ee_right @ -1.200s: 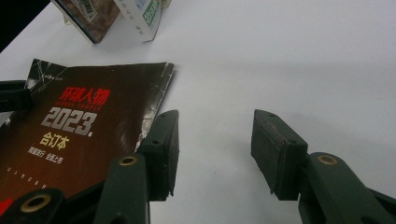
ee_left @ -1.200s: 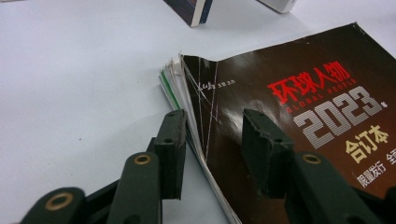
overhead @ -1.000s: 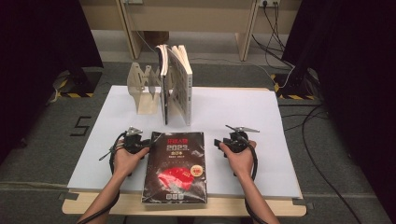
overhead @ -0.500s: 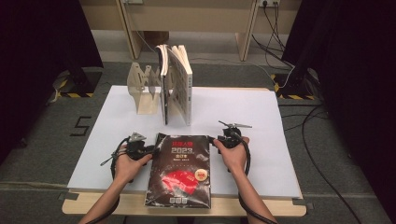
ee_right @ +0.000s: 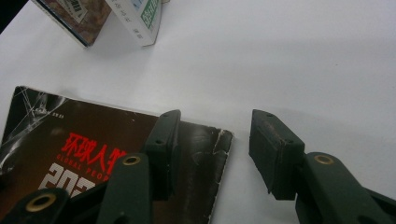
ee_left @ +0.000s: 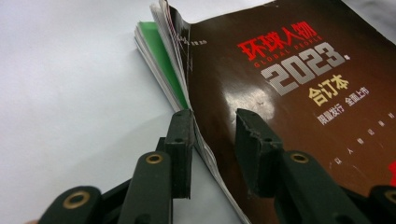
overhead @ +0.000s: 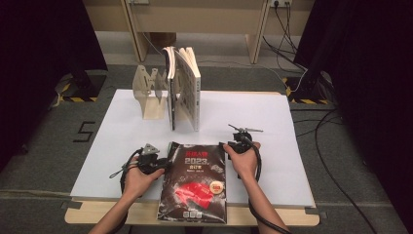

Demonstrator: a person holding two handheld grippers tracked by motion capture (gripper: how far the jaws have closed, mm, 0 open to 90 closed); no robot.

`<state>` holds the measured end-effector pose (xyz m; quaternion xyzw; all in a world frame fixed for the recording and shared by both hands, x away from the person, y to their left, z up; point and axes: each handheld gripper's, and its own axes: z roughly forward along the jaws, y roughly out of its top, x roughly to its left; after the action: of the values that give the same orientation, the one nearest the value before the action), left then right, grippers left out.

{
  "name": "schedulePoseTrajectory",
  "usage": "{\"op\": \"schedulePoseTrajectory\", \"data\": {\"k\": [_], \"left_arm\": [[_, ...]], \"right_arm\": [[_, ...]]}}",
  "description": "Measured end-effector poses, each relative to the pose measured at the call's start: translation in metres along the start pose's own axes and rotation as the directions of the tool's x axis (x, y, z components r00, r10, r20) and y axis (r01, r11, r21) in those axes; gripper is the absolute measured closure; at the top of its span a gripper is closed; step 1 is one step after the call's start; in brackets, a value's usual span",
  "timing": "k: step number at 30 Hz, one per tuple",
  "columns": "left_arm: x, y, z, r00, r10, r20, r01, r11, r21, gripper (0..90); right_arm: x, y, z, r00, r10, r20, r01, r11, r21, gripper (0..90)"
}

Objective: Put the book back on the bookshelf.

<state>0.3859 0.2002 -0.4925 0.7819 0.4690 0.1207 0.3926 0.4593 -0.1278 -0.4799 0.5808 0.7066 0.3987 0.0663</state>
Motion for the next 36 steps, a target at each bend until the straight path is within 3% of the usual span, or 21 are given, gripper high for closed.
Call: {"op": "schedulePoseTrajectory", "data": {"k": [11, 20, 26, 36], "left_arm": [[-0.009, -0.001, 0.000, 0.9996, 0.022, 0.016, -0.022, 0.9997, 0.008, 65.7], [-0.011, -0.002, 0.000, 0.9996, 0.025, 0.012, -0.025, 0.9996, 0.010, 65.2], [-0.012, -0.002, 0.000, 0.9996, 0.026, 0.007, -0.026, 0.9996, 0.010, 65.3], [-0.013, -0.002, 0.000, 0.9996, 0.029, 0.003, -0.029, 0.9996, 0.008, 65.4]], "right_arm": [[-0.001, -0.002, 0.001, 0.9999, 0.012, 0.001, -0.012, 0.999, 0.039, 54.5], [-0.002, -0.003, 0.001, 1.0000, -0.002, -0.004, 0.002, 0.999, 0.040, 54.3], [-0.003, -0.005, 0.000, 0.9991, 0.031, -0.027, -0.030, 0.999, 0.037, 55.6], [0.000, -0.009, -0.005, 0.9984, 0.036, -0.044, -0.033, 0.997, 0.073, 56.0]]}}
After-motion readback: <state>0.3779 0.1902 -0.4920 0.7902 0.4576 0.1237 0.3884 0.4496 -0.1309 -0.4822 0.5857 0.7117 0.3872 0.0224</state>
